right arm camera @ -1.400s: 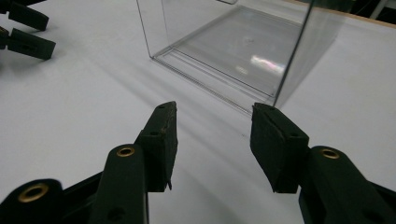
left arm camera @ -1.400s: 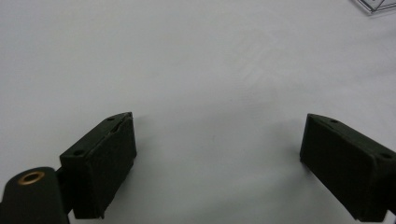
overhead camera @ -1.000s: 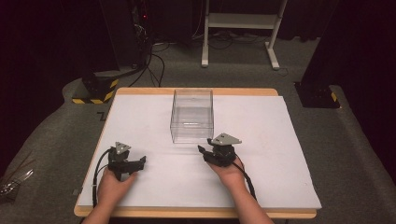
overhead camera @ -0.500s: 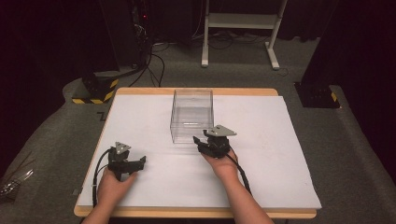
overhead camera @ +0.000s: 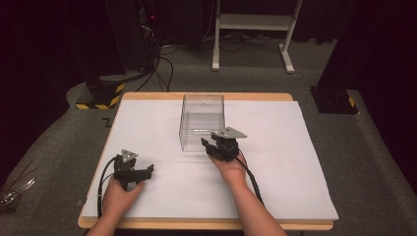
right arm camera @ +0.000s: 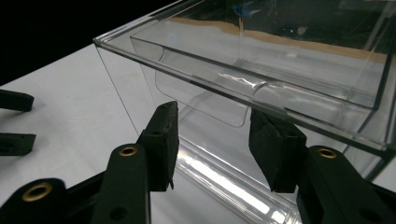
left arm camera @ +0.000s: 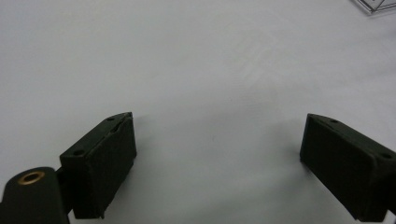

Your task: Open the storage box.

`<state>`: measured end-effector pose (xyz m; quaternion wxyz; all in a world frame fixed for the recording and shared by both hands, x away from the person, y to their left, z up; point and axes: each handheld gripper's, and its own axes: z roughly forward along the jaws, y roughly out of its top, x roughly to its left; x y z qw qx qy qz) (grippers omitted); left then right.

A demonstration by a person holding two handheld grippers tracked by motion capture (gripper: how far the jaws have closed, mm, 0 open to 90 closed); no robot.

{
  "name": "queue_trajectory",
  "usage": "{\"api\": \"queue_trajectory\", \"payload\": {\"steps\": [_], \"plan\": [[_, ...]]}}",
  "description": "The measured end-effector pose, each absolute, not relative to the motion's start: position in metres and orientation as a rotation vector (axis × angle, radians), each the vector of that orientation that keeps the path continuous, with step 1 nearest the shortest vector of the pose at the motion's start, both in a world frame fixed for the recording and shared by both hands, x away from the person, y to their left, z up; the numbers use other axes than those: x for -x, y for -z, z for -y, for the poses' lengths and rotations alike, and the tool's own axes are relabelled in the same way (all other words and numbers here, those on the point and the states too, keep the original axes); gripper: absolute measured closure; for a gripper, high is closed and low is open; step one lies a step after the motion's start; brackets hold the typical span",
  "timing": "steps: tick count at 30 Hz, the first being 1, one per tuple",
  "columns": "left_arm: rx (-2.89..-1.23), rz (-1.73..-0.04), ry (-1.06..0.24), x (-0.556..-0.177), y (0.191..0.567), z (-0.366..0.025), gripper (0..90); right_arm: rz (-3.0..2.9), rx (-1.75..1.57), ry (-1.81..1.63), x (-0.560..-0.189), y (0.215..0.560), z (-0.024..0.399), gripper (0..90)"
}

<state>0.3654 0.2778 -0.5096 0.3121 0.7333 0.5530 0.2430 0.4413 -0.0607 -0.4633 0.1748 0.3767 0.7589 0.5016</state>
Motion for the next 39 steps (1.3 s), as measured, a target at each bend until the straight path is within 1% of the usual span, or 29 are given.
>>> {"api": "queue_trajectory", "payload": {"steps": [5, 7, 8, 12, 18, 24, 28, 31, 39], "plan": [[-1.936, -1.459, -0.641, -0.365, 0.510, -0.278, 11.0, -2.175, -1.040, -1.437, -0.444, 0.463, 0.059, 58.7], [-1.935, -1.459, -0.641, -0.365, 0.510, -0.278, 11.0, -2.171, -1.044, -1.435, -0.445, 0.464, 0.060, 63.3], [-1.935, -1.459, -0.642, -0.365, 0.510, -0.278, 11.0, -2.170, -1.050, -1.442, -0.447, 0.464, 0.062, 67.8], [-1.935, -1.458, -0.642, -0.365, 0.510, -0.278, 11.0, -2.197, -1.038, -1.485, -0.449, 0.465, 0.068, 72.8], [-1.935, -1.459, -0.642, -0.365, 0.510, -0.278, 11.0, -2.222, -0.983, -1.478, -0.446, 0.465, 0.075, 77.6], [-1.935, -1.458, -0.644, -0.365, 0.510, -0.278, 11.0, -2.221, -0.966, -1.484, -0.436, 0.466, 0.079, 79.6], [-1.937, -1.457, -0.643, -0.365, 0.510, -0.278, 11.0, -2.217, -0.946, -1.477, -0.430, 0.467, 0.080, 79.0], [-1.937, -1.457, -0.643, -0.365, 0.510, -0.278, 11.0, -2.234, -0.954, -1.486, -0.431, 0.469, 0.080, 71.2], [-1.934, -1.459, -0.642, -0.365, 0.510, -0.278, 11.0, -2.257, -0.936, -1.555, -0.438, 0.472, 0.077, 59.3]]}}
